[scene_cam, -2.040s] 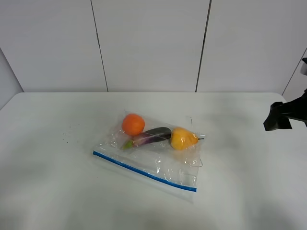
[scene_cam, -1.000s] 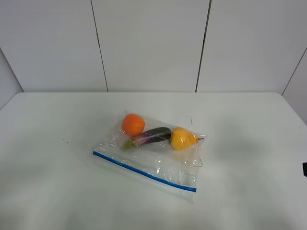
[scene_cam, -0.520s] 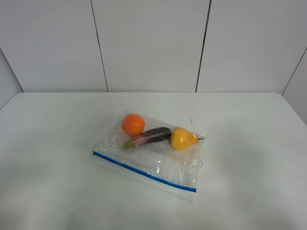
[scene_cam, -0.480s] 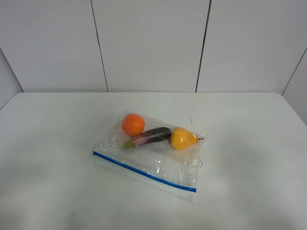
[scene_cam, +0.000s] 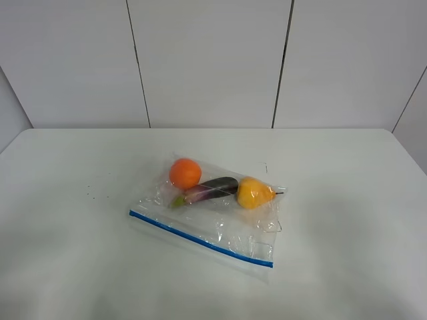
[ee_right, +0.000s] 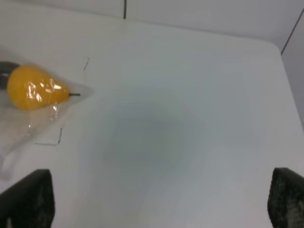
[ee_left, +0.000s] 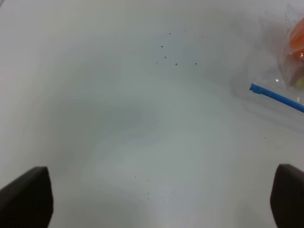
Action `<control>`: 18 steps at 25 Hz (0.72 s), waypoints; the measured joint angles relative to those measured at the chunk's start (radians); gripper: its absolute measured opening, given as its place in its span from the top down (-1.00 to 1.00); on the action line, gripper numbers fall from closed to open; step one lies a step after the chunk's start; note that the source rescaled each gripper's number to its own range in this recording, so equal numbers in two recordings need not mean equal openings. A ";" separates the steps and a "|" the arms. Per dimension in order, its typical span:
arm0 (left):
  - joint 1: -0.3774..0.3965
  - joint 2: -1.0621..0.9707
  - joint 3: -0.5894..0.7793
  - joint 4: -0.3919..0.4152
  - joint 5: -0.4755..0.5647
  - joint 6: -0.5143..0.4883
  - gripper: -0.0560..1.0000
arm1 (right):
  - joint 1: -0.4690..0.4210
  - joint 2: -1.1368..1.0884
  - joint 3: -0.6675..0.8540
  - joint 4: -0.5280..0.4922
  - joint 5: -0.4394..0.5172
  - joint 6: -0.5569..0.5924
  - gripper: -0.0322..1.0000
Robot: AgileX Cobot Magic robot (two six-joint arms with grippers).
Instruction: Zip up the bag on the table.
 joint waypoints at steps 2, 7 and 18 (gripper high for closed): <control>0.000 0.000 0.000 0.000 0.000 0.000 -1.00 | 0.000 0.000 0.000 -0.006 0.000 0.009 -1.00; 0.000 0.000 0.000 0.000 0.000 0.000 -1.00 | 0.000 0.000 0.000 -0.014 0.000 0.016 -1.00; 0.000 0.000 0.000 0.000 0.000 0.000 -1.00 | 0.000 0.000 0.000 -0.041 0.000 0.075 -1.00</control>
